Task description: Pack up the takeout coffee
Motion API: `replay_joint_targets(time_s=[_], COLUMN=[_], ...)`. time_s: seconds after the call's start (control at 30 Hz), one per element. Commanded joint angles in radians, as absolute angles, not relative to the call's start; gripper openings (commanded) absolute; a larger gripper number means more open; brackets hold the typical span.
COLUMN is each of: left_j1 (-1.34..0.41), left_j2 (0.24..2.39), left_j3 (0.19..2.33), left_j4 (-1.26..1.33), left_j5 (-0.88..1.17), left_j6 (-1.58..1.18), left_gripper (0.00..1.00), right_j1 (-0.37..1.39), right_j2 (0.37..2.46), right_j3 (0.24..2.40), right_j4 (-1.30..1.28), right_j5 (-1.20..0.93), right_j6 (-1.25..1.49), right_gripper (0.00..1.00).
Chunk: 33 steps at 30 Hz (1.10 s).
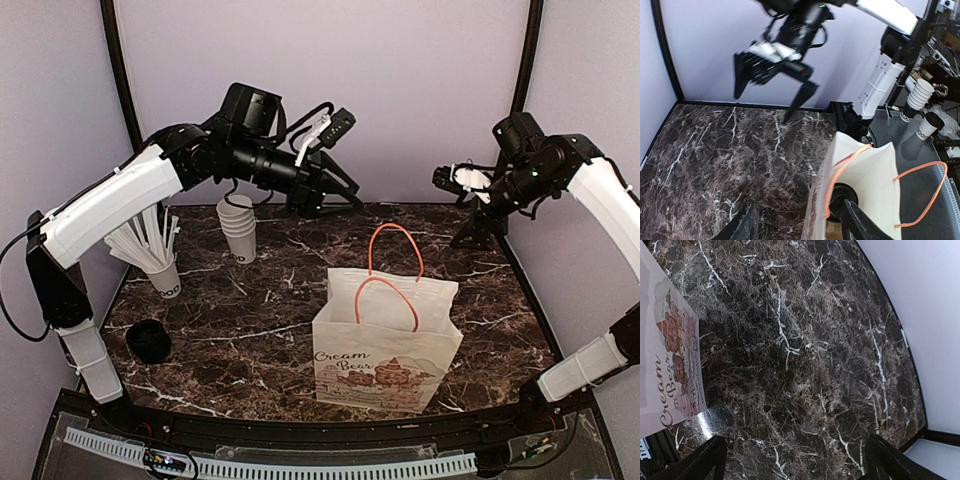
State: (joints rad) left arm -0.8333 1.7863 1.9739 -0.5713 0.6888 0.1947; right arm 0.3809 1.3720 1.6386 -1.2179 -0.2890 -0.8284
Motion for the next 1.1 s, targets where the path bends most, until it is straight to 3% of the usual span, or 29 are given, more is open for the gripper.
replay_joint_targets(time_s=[0.0, 0.27, 0.47, 0.73, 1.07], left_j1=[-0.915, -0.969, -0.980, -0.984, -0.984], left_j2=[1.806, 1.909, 1.950, 1.921, 1.749], left_j3=[1.946, 2.007, 2.044, 2.044, 1.922], left_j4=[-0.707, -0.760, -0.807, -0.804, -0.691], left_j5=[0.647, 0.491, 0.523, 0.479, 0.073], left_j6=[0.314, 0.344, 0.359, 0.365, 0.409], left_gripper=[0.60, 0.55, 0.43, 0.00, 0.00], right_j1=[0.333, 0.325, 0.314, 0.313, 0.313], right_j2=[1.345, 1.321, 1.308, 1.311, 1.325], right_j3=[1.511, 1.398, 1.381, 1.378, 1.351], right_j4=[-1.094, -1.031, -1.032, -1.009, -0.881], right_j5=[-0.375, -0.433, -0.425, -0.443, -0.371], right_j6=[-0.810, -0.755, -0.755, -0.752, -0.659], right_gripper=[0.98, 0.97, 0.96, 0.96, 0.95])
